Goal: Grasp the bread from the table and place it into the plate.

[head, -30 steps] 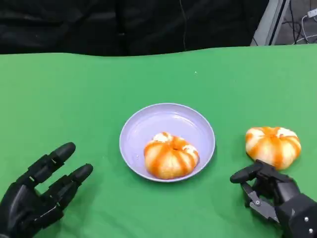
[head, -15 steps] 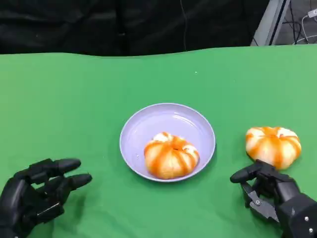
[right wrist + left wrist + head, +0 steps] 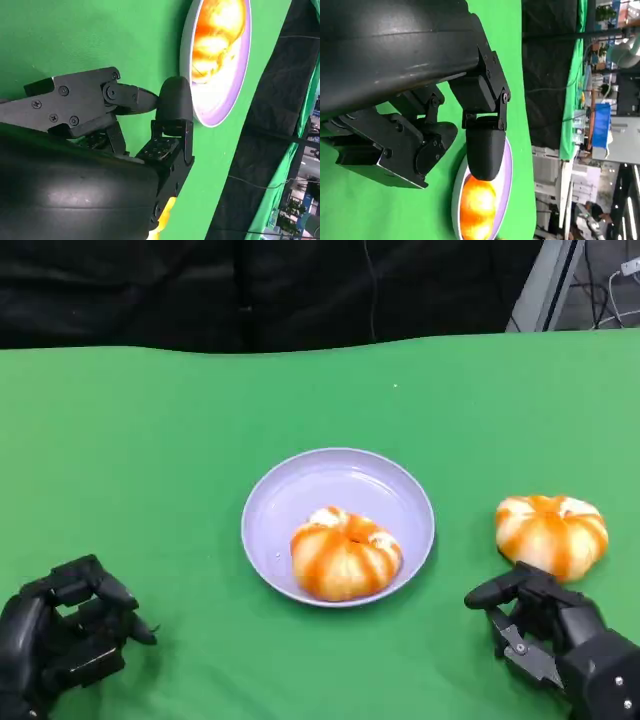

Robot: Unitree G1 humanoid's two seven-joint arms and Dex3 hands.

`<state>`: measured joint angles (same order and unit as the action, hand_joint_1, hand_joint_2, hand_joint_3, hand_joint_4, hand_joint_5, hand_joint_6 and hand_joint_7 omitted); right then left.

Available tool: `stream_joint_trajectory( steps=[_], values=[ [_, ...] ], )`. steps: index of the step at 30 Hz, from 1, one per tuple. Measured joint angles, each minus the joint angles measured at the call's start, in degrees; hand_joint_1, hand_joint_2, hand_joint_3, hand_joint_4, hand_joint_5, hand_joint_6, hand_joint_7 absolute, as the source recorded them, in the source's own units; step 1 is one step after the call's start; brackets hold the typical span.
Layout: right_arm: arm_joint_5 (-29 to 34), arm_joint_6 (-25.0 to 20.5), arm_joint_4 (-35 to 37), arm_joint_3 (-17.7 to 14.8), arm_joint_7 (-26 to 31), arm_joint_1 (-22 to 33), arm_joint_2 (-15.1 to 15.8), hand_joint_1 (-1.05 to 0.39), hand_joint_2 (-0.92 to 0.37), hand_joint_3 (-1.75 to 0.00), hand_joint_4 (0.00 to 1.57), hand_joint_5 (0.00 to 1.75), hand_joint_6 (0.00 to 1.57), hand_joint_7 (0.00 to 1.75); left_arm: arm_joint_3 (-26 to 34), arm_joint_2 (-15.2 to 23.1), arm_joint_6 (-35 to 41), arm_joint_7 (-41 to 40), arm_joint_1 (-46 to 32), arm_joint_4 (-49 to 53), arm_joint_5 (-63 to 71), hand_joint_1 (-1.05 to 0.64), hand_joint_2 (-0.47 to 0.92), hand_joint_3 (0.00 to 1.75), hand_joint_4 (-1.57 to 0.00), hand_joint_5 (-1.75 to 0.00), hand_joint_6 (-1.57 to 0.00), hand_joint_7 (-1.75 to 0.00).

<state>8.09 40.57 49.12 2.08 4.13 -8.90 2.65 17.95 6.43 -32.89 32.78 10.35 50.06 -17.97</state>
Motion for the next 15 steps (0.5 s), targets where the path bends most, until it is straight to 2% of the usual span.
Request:
stream_joint_trajectory(
  steps=[12,15],
  values=[
    [-0.02,0.74,0.53,-0.12,-0.04,-0.01,0.01,-0.30,-0.92,-0.40,0.67,1.75,0.78,1.10,-0.49,0.33,-1.65,-2.64,-0.01,-0.01,1.93,0.05,0.57,1.20,-1.05,-1.47,-1.00,-1.32],
    [-0.02,0.69,0.48,-0.16,-0.04,0.00,0.01,-0.31,-0.92,-0.41,0.67,1.75,0.77,1.11,-0.41,0.35,-1.64,-2.53,-0.02,-0.01,1.74,0.08,0.56,1.21,-1.04,-1.51,-0.99,-1.35]
  ],
)
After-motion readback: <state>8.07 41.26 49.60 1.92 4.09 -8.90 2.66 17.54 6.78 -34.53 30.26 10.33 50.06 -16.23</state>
